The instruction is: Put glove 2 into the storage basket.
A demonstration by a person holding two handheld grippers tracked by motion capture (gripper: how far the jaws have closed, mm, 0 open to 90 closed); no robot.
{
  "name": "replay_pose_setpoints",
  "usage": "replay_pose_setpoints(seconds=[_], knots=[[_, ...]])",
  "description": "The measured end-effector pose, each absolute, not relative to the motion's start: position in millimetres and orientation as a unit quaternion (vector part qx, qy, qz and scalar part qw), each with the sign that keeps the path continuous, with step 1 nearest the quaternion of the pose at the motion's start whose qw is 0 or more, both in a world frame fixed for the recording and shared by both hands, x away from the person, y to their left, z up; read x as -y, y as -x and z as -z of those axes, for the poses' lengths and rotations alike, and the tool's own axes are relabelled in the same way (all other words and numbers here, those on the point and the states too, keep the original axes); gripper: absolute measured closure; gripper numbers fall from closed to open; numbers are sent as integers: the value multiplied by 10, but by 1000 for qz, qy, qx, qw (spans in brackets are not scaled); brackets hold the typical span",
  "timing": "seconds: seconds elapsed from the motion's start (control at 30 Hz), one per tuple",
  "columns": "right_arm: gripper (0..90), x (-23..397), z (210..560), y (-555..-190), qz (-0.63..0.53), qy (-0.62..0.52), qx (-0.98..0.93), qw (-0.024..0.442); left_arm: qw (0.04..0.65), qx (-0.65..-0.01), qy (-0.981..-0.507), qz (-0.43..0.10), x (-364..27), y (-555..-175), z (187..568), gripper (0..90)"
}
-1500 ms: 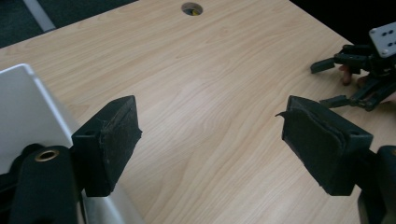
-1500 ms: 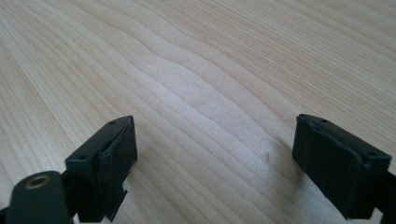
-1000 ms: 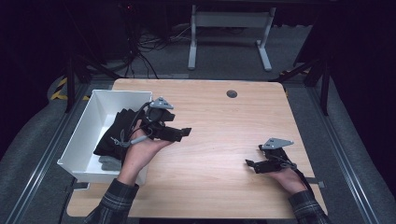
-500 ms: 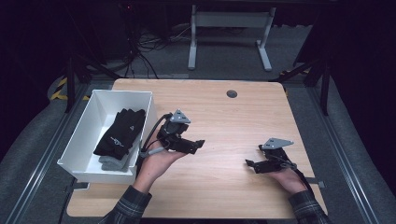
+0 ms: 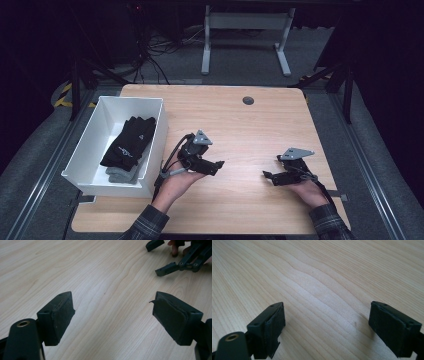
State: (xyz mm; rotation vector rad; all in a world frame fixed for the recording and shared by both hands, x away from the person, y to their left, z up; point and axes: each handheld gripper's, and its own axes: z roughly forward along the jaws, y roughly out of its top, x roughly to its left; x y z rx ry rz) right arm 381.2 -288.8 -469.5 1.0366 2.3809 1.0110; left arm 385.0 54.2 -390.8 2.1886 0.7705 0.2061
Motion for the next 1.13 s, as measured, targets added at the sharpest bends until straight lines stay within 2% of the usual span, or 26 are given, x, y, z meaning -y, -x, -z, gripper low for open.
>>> replay_pose_setpoints(seconds=[0.47, 1.03, 1.13], knots=[[144, 2888, 4695, -3812, -357, -366, -841, 177, 393, -291, -868, -86, -420, -3786, 4223, 163], [144, 2887, 4695, -3811, -358, -366, -841, 176, 326, -288, -895, -97, -241, -3747, 4660, 145], [143, 2887, 4695, -3811, -358, -366, -841, 176, 330, -286, -894, -97, -237, -3748, 4675, 128]])
